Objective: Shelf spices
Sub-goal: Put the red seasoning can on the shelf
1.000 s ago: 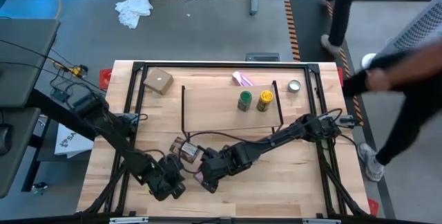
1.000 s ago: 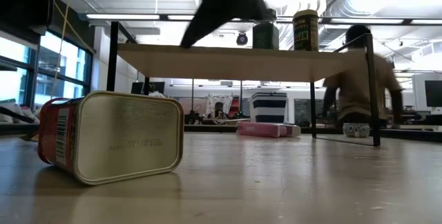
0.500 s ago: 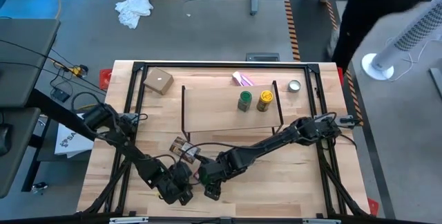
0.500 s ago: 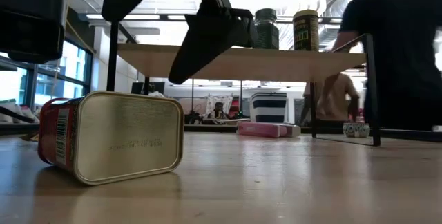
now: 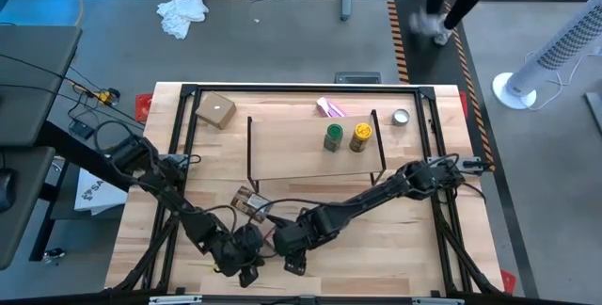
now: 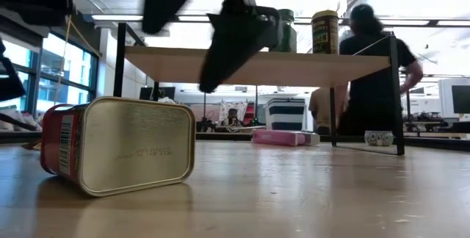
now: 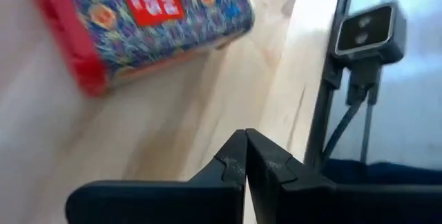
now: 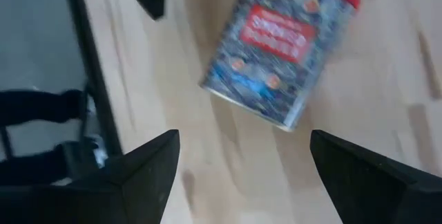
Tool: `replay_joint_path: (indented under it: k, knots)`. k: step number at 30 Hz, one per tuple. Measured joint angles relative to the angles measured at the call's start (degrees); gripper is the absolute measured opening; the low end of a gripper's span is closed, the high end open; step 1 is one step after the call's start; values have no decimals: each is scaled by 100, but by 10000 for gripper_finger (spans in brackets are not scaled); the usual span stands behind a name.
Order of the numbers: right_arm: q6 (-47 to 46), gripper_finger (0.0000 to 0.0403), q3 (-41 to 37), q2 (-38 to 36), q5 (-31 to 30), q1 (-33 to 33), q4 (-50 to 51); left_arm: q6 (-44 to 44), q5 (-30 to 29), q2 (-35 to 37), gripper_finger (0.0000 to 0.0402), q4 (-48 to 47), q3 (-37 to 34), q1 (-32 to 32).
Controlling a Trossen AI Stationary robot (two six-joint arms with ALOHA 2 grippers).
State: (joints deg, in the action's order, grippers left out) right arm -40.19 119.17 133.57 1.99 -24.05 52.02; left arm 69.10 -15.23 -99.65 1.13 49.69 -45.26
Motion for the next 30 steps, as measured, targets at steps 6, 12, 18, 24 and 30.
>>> replay_joint_path:
  k: [6, 12, 18, 24, 30]
  knots:
    - [13, 321, 0, -377, -928, 0, 815, 174, -568, -180, 0, 105, 131, 111]
    - [-298, 321, 0, -850, -1970, 34, 1440, -80, -659, -491, 0, 104, 444, 260]
    - [-781, 321, 0, -1016, -2226, 76, 1735, -156, -682, -854, 0, 135, 855, 401]
    - [-935, 321, 0, -1024, -2302, -13, 1767, -438, -539, -1161, 0, 159, 1253, 706]
    - [-849, 321, 0, -1048, -2282, -211, 1887, -1399, 89, -569, 0, -105, 1356, 779]
